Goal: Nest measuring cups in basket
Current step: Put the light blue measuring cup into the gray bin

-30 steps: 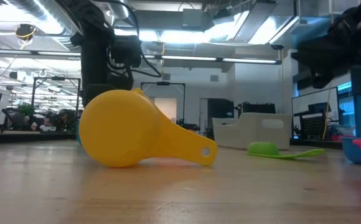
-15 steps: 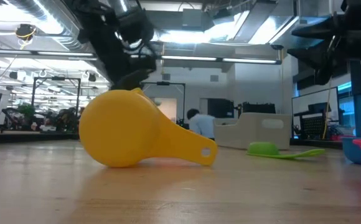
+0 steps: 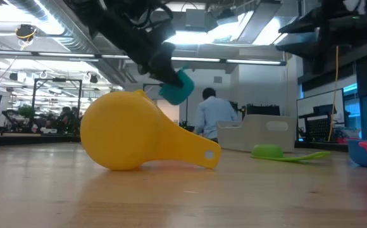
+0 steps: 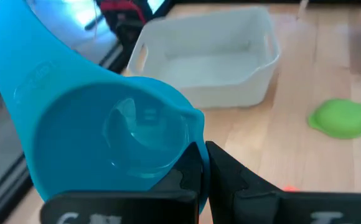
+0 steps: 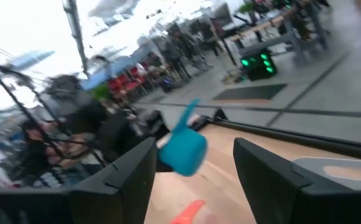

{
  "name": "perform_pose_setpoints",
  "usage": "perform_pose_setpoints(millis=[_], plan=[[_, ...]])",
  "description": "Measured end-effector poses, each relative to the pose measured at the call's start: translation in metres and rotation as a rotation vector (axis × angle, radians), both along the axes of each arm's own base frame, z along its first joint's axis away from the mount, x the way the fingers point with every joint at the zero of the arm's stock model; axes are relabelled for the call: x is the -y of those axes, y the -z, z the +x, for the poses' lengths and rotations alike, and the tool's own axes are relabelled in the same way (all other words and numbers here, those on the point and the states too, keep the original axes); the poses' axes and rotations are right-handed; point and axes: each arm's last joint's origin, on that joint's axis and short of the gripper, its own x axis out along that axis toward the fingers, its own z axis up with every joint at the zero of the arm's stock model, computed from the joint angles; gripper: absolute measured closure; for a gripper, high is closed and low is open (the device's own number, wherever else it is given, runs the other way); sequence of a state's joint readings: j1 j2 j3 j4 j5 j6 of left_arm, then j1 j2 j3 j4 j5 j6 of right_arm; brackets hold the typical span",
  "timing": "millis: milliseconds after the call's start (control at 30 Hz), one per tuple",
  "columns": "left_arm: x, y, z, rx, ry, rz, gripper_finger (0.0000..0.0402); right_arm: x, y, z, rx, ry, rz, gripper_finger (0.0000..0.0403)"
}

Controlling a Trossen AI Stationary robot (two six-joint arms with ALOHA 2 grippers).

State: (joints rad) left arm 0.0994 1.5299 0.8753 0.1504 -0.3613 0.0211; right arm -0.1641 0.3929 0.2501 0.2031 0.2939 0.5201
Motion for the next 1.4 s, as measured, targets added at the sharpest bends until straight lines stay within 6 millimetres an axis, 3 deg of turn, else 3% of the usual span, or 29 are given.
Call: perform_pose_setpoints(millis=[400, 867, 1133, 1400], plan=[[0.024, -0.003, 0.001, -0.044, -0.021, 0.196, 0.0400, 0.035, -0.037, 0.040, -0.121, 0.122, 0.035, 0.0184], [0.029, -0.004, 0.000, -0.084, -0.098, 0.302, 0.0400, 0.081, -0.048, 0.104, -0.245, -0.008, 0.100, 0.0185], [0.027, -0.005, -0.002, -0.093, -0.187, 0.341, 0.0400, 0.097, -0.046, 0.141, -0.296, -0.082, 0.126, 0.0185], [0.027, -0.006, -0.002, -0.090, -0.207, 0.348, 0.0400, 0.107, -0.058, 0.172, -0.284, -0.237, 0.080, 0.0185]])
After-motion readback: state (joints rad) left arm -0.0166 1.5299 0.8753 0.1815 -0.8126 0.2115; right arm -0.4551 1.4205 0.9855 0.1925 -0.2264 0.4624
